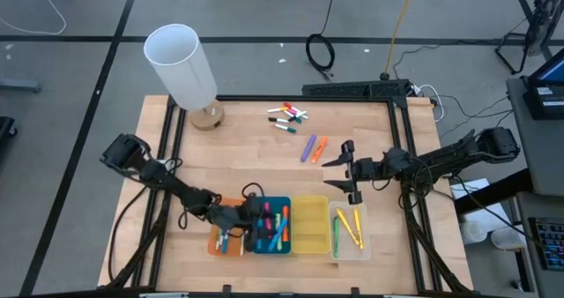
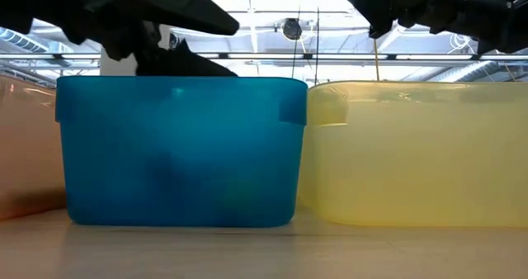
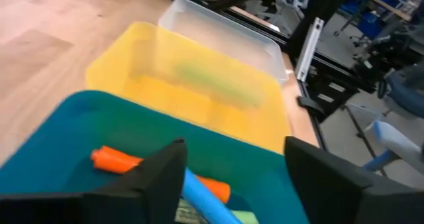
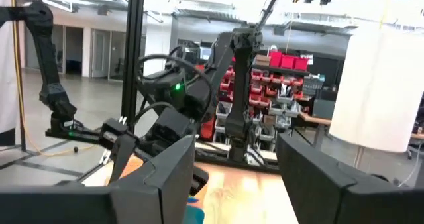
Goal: Pick & Place Markers
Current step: Put the orange highlighter pen into the blue bin
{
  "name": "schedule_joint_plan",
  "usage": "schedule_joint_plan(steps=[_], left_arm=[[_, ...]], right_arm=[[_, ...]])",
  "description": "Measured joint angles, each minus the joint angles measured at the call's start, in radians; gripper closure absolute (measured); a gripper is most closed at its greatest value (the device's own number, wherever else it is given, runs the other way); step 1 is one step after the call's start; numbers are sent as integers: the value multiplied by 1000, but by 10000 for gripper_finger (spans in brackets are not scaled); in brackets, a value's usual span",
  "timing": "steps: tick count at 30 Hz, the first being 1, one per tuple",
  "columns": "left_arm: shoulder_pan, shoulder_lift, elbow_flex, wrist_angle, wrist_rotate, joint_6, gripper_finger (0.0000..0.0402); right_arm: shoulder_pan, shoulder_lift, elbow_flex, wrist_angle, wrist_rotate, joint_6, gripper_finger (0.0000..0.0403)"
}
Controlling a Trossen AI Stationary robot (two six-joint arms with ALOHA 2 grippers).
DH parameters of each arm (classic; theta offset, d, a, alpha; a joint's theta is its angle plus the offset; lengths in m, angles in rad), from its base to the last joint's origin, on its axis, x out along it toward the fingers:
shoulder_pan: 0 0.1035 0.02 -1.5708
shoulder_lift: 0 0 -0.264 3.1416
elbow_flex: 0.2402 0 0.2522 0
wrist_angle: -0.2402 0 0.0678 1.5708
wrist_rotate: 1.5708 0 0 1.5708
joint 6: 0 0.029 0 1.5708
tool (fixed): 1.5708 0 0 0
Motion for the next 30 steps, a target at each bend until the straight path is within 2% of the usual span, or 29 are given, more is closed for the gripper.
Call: schedule_joint_plan(steps=[3, 5, 7, 9, 11, 14, 16, 19, 22, 24, 30], left_arm=[[27, 0, 0, 0, 1, 15, 103], [47, -14, 0, -3, 1, 44, 85], [75, -54, 0, 3, 1, 105, 72], [108, -105, 1, 12, 0, 191, 63], [141, -170, 0, 8, -4, 307, 59], [194, -266, 2, 60, -8, 504, 61], [224, -320, 1, 75, -10, 620, 66], [268, -381, 1, 104, -9, 741, 74], [308, -426, 1, 111, -8, 793, 83], [334, -430, 1, 113, -9, 791, 88], [371, -411, 1, 68, -6, 731, 99]], right_arm=[[0, 0, 0, -23, 9, 2, 202], [1, 0, 0, -43, 87, 2, 203], [1, -1, 4, -106, 215, 28, 205], [-8, 0, 33, -287, 336, 76, 206], [-29, 4, 95, -550, 424, 128, 206], [-71, 64, 213, -882, 519, 203, 206], [-96, 118, 271, -1003, 543, 197, 206], [-143, 193, 353, -1098, 473, 77, 206], [-205, 265, 433, -1215, 272, -33, 206], [-239, 317, 473, -1287, 190, -104, 206], [-320, 453, 502, -1297, 150, -315, 206]])
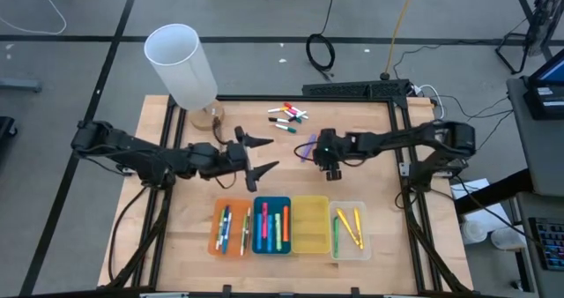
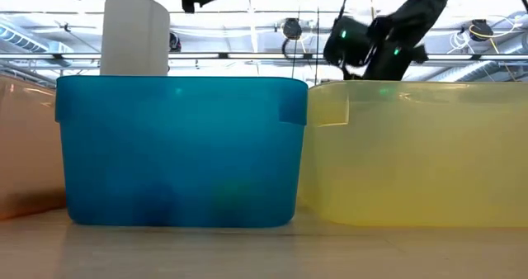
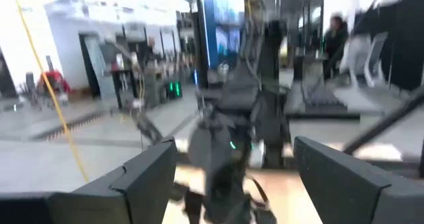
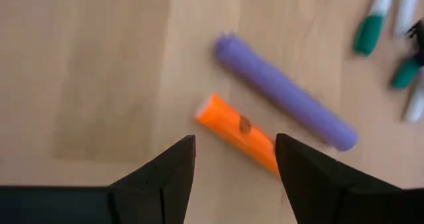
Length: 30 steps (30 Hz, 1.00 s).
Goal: Pick & Place Markers
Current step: Put the orange highlighter pen into the blue bin
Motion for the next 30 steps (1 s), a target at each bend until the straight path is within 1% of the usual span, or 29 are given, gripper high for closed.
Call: schedule_joint_plan(steps=[3, 10, 13, 16, 19, 21, 23, 26, 30], left_arm=[[5, 5, -2, -62, 0, -19, 100], [4, 3, -1, -64, 3, -12, 90], [4, 2, -1, -67, 3, -12, 91], [4, 2, -1, -66, 3, -11, 96], [4, 2, -1, -67, 3, -6, 102], [4, 2, -1, -64, 3, -5, 102], [4, 2, -1, -56, 3, -5, 101], [4, 2, -1, -50, 2, -4, 95], [4, 2, -1, -46, 2, -4, 92]], right_arm=[[-47, 52, 0, 7, -2, -39, 206], [-116, 94, 4, 26, -11, -106, 206], [-118, 73, 1, 19, 2, -104, 206], [-107, 36, -2, 36, 55, -81, 206], [-106, -9, 9, 38, 54, -120, 206], [-122, -6, 43, 30, 50, -115, 206], [-147, -1, 83, 1, 45, -69, 206], [-177, 39, 161, 31, -17, -36, 206], [-204, 120, 255, 20, -85, -78, 206]])
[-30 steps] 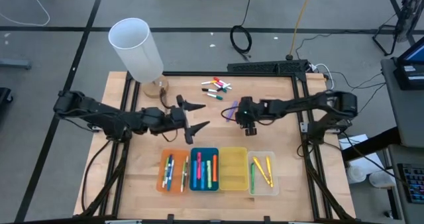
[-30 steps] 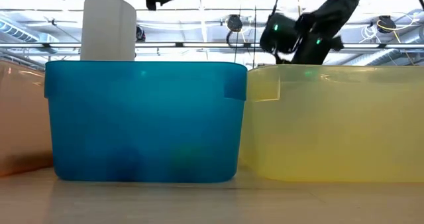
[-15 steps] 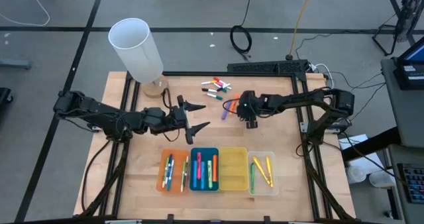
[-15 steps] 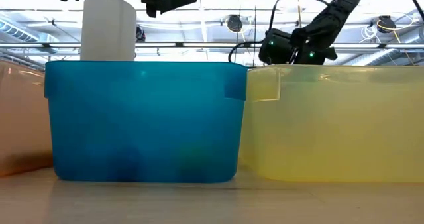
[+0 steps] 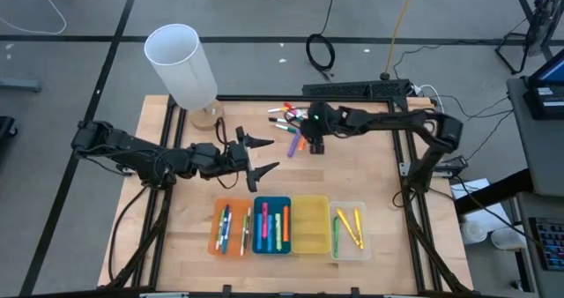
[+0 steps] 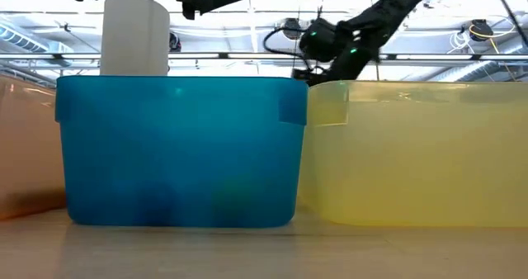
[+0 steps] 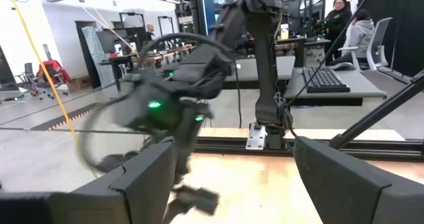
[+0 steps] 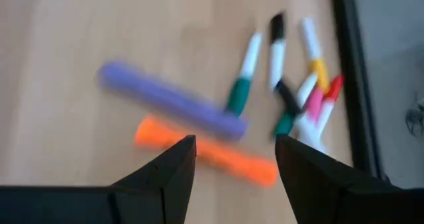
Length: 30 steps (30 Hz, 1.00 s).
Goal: Pick & Place Markers
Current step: Put the orange highlighter pen into the blue bin
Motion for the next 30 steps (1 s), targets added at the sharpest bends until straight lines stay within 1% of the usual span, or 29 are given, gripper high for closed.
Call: schedule_joint_plan(steps=[5, 8, 10, 14, 19, 26, 30], left_arm=[[0, 0, 0, -17, 0, 0, 100], [0, 0, 0, -32, 0, -2, 105], [0, 0, 0, -48, 0, -2, 105], [0, 0, 0, -54, 0, -1, 100], [0, 0, 0, -52, 0, 0, 94], [0, 0, 0, -52, 0, -4, 106], [0, 0, 0, -54, 0, -4, 106]], right_arm=[[-41, 130, 97, -10, -78, 35, 206], [-50, 190, 145, -56, -129, 59, 207], [-52, 209, 164, -103, -152, 57, 207], [-52, 214, 171, -184, -152, 47, 206], [-52, 189, 172, -281, -150, 21, 207], [-52, 189, 171, -383, -142, -16, 206], [-45, 189, 171, -466, -73, -74, 207]])
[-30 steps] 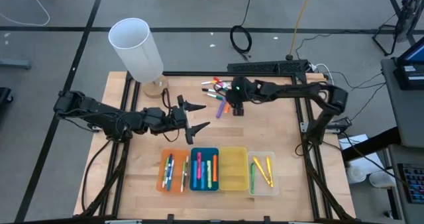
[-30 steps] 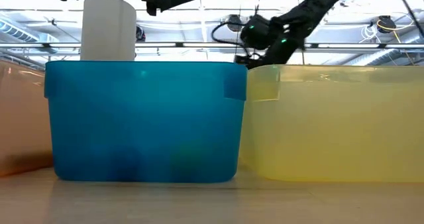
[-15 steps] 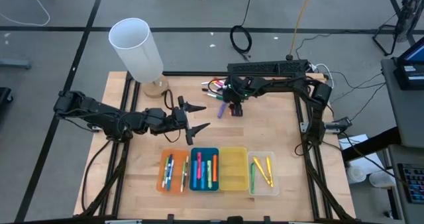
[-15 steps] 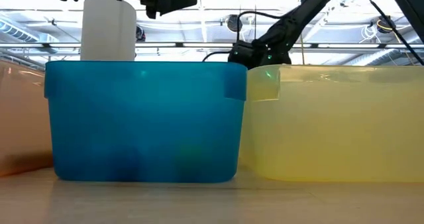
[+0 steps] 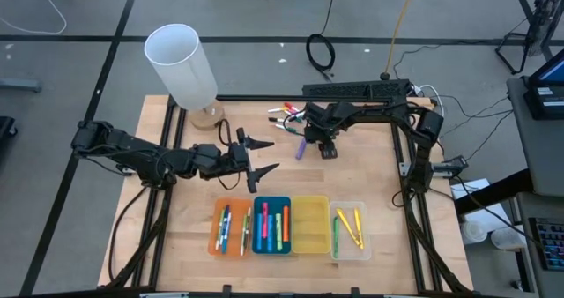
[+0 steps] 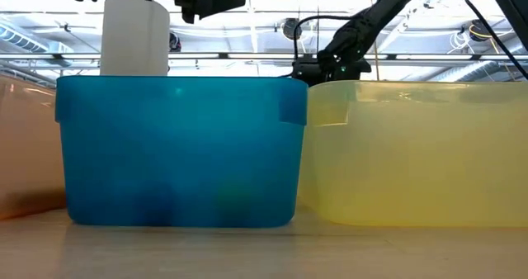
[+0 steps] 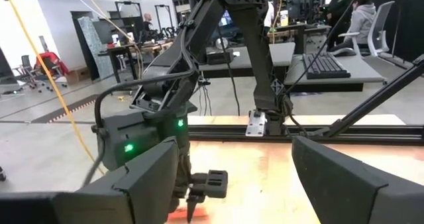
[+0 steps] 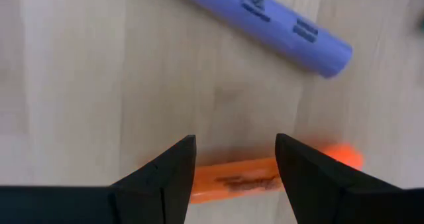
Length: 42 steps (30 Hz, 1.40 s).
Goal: Pick & Place Markers
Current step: Put the orange highlighter pen into the blue bin
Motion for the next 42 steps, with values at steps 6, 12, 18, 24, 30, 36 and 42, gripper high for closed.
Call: schedule_joint_plan(steps=[6, 12, 18, 24, 30, 36, 42], left_arm=[[0, 0, 0, -6, 0, 0, 98], [0, 0, 0, -5, 0, -5, 106], [0, 0, 0, -5, 0, -33, 115], [0, 0, 0, -16, 0, -49, 108], [0, 0, 0, -27, 0, -46, 108], [0, 0, 0, -27, 0, -46, 118], [0, 0, 0, -27, 0, -47, 115]], right_arm=[[31, -40, -1, -87, 147, 101, 207], [62, -122, -1, -120, 267, 450, 206], [49, -169, -1, -202, 232, 846, 206], [-7, -168, -46, -315, 234, 915, 207], [-114, -168, -141, -321, 232, 891, 207], [-224, -170, -264, -182, 203, 858, 207], [-276, -178, -399, -59, 49, 796, 207]])
